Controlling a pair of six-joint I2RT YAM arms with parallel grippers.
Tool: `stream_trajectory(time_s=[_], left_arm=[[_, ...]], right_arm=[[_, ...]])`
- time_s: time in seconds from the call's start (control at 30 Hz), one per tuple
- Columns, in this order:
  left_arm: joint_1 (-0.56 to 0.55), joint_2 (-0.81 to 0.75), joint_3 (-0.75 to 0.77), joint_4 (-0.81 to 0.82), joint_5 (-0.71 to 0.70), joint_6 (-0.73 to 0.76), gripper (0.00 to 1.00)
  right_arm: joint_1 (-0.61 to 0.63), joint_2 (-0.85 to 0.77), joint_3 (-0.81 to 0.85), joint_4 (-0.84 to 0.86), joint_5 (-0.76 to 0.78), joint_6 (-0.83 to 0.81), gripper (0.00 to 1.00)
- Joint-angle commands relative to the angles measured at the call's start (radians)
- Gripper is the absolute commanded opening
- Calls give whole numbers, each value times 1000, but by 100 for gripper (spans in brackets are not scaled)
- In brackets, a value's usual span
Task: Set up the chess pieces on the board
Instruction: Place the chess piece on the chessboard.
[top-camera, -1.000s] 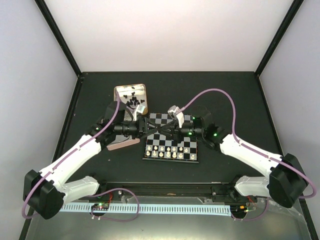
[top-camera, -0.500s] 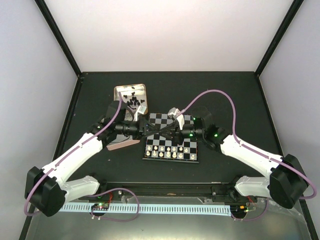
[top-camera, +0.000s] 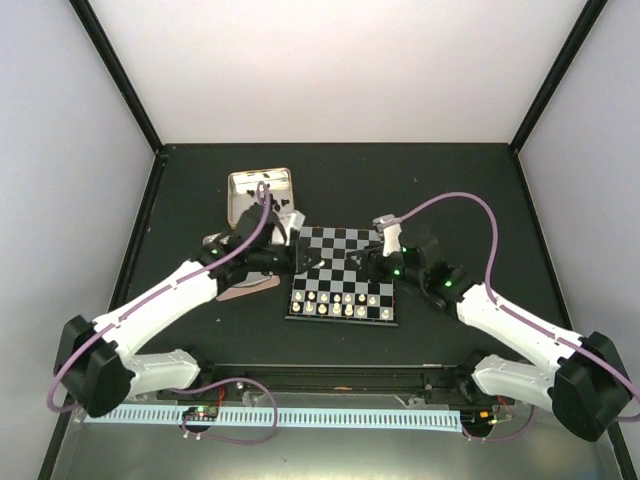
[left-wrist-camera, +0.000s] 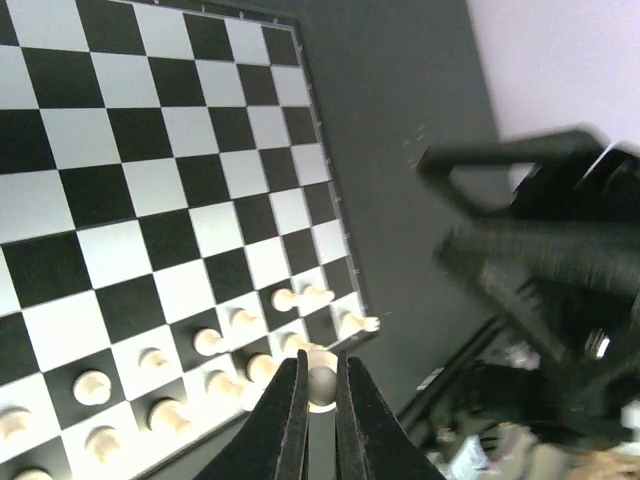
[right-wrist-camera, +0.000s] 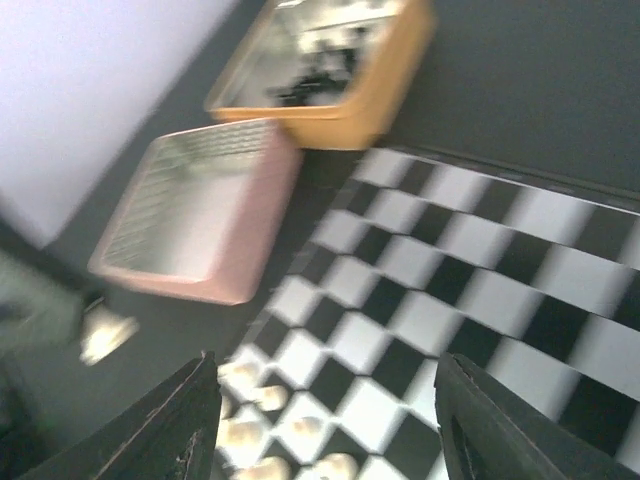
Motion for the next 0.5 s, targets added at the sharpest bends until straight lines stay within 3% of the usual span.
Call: stream_trajectory(time_s=[0.0, 0.13, 0.27, 0.47], left_arm=[[-119, 112, 78, 31, -221, 151, 2], [-237, 298, 207, 37, -319, 251, 2], [-336, 434, 316, 75, -341, 347, 1], [-416, 634, 492, 24, -347, 445, 2]], right_arm=[[-99, -21, -27, -137, 272, 147, 59], [-263, -31, -57, -225, 302, 256, 59], [-414, -55, -120, -220, 238, 304, 59], [-511, -78, -154, -222, 187, 305, 59]])
